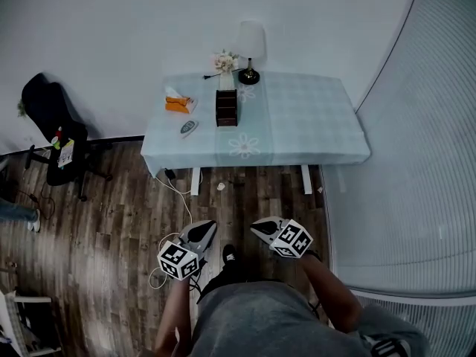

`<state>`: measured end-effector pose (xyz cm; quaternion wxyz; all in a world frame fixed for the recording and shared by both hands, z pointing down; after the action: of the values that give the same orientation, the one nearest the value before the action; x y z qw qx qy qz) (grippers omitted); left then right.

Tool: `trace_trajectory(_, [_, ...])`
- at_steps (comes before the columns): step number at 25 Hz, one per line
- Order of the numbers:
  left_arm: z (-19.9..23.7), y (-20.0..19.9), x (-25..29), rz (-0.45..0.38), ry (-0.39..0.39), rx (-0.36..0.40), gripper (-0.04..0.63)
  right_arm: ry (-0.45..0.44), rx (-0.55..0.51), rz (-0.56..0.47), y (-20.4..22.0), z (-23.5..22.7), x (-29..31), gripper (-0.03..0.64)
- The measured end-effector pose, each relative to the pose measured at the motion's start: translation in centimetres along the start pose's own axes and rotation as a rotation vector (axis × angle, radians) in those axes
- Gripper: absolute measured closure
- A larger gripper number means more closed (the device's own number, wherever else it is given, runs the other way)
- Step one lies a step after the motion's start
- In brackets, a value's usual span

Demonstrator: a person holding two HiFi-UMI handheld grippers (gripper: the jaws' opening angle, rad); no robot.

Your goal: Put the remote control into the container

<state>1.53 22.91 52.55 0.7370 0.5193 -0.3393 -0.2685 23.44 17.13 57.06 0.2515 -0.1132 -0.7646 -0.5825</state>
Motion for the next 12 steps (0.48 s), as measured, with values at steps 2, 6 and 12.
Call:
trace_trajectory(2, [1.6,-0.5,0.7,-0.007,0.006,-0.005,0.595,0.005,-0.009,0.011,-0.9,-0.9,0.7,0.6])
trace_trajectory(6, [4.8,-1.6,1.9,-0.022,0.017,-0.014,0.595,0.012,-0.015,0.021,-3.0,-3.1,2.3,0.6])
trace_trajectory(12, [9.5,-2.8,3.3,-0.019,0.036,-0.013,0.595,0.031,-0.017,0.0,-6.1,-6.0,4.9,0.6])
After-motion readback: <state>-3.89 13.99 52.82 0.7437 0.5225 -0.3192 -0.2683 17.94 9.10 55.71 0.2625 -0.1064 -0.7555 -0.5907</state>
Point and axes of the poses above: the fingertips, and each gripper's own axes: x forward along the fingers, z to its left, y out of its underside, the point moved 8 cm from there along -x, backward along the fingers, and after that the axes turned 1 degree about x, right-handed, at the moved point
